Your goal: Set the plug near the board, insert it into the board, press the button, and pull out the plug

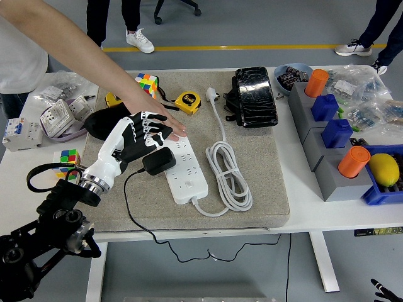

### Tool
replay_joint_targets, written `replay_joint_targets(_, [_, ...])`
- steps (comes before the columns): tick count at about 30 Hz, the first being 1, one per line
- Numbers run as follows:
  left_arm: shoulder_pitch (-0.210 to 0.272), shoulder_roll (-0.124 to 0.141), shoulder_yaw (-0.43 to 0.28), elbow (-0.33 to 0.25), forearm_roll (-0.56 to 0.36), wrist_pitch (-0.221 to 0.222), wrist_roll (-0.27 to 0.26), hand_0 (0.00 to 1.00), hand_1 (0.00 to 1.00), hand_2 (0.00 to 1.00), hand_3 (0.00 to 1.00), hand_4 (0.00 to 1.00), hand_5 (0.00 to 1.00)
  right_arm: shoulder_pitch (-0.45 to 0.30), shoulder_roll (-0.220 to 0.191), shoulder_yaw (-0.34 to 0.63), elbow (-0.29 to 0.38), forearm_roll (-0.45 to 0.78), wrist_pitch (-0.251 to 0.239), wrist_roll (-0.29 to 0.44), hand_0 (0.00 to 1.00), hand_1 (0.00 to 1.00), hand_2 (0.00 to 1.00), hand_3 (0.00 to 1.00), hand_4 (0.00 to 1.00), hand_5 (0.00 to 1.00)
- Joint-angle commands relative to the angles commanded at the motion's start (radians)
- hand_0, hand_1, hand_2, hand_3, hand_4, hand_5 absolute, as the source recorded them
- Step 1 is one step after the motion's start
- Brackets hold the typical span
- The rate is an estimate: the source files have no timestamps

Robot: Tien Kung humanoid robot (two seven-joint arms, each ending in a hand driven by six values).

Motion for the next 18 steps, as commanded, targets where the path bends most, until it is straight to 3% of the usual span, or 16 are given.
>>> replay_joint_targets(1, [0.001,-0.001,-0.002,0.003,-0.003,0.002,-0.009,0.523,0.646,0.641,0.621,0.871,0.416,0.000,0.000,0.000,0.000,0.000,0.000,0.000,0.571,0.639,0.618,0.549,0.960,0.529])
replay_joint_targets(2, [0.002,-0.001,-0.005,0.009,-0.012,0.005,-0.027,0.738,0.759,0.767,0.744,0.914,0.511,0.000,-0.001,0.001,0.000,0.000,0.000,0.000,0.570,0.639,0.618,0.549,0.960,0.529])
replay_joint_targets(7, [0.005,-0.004,-0.017,0.031,-0.019,-0.001,-0.058,0.738,0.759,0.767,0.744,0.914,0.511,-0.002,-0.002,0.002,0.000,0.000,-0.001,0.000,0.570,0.639,0.618,0.549,0.960,0.529])
replay_joint_targets(8, [0.006,-0.005,-0.018,0.037,-0.018,-0.005,-0.060,0.844,0.838,0.860,0.810,0.979,0.689,-0.003,-0.001,0.003,0.000,-0.001,-0.001,0.000,0.571,0.639,0.618,0.549,0.960,0.529])
replay_joint_targets(18, [0.027,-0.018,-0.044,0.087,-0.035,-0.021,-0.077,0.859,0.872,0.904,0.852,0.973,0.651,-0.014,0.007,0.011,0.000,-0.003,0.000,0.000,0.571,0.639,0.618,0.548,0.960,0.530])
